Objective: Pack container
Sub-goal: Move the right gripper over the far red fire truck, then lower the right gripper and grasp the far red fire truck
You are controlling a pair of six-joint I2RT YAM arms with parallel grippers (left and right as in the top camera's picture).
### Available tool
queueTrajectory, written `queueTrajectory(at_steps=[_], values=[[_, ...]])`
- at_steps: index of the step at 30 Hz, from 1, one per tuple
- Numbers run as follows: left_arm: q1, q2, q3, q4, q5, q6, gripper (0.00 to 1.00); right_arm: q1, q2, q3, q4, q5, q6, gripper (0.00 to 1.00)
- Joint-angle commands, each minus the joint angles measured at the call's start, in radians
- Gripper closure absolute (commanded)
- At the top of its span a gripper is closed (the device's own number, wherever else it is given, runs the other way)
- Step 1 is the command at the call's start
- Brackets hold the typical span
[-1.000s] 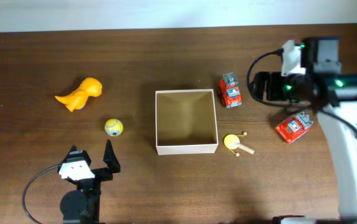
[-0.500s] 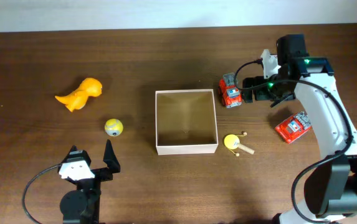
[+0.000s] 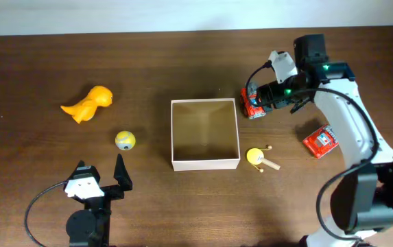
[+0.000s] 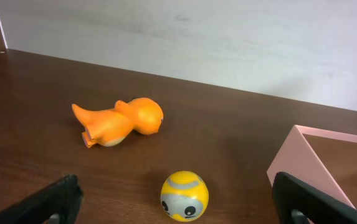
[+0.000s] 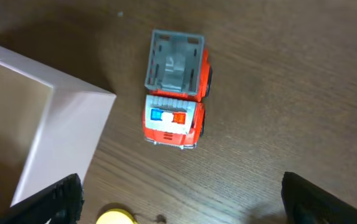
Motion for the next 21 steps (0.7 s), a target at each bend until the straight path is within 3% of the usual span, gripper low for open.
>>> queueTrajectory(at_steps=[1,21], values=[[0.005,-0.009,-0.005,0.003,0.011,0.016,0.01,0.003,0.058,0.019,0.009,-0.020,-0.015,0.07],[0.005,-0.009,-0.005,0.003,0.011,0.016,0.01,0.011,0.204,0.019,0.145,-0.027,0.100,0.08]])
